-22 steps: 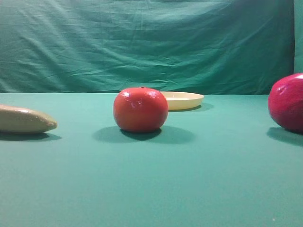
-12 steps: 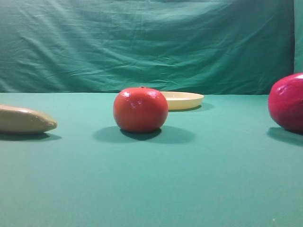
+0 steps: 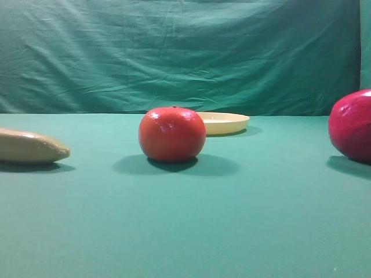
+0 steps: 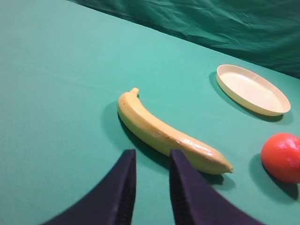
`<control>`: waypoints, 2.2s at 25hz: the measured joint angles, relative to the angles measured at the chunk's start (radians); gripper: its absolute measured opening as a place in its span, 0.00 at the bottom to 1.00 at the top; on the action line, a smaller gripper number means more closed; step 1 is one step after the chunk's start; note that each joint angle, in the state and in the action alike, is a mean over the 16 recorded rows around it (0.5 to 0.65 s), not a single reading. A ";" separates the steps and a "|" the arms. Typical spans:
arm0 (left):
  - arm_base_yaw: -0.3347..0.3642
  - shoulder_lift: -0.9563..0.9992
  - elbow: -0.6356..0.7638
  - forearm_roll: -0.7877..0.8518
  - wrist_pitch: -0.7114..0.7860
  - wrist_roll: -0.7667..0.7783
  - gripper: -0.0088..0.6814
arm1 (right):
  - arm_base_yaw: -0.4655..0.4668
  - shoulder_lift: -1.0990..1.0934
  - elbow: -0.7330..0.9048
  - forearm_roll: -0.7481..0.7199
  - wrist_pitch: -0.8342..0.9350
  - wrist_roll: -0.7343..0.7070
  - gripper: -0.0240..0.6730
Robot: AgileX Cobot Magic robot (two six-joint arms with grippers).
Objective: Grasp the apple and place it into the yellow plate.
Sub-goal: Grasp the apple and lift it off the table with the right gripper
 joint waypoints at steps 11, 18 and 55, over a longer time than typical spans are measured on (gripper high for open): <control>0.000 0.000 0.000 0.000 0.000 0.000 0.24 | 0.000 0.000 0.001 -0.001 -0.027 0.000 0.03; 0.000 0.000 0.000 0.000 0.000 0.000 0.24 | 0.000 0.000 0.001 -0.001 -0.162 0.005 0.03; 0.000 0.000 0.000 0.000 0.000 0.000 0.24 | 0.015 0.873 -0.659 0.105 0.346 -0.142 0.03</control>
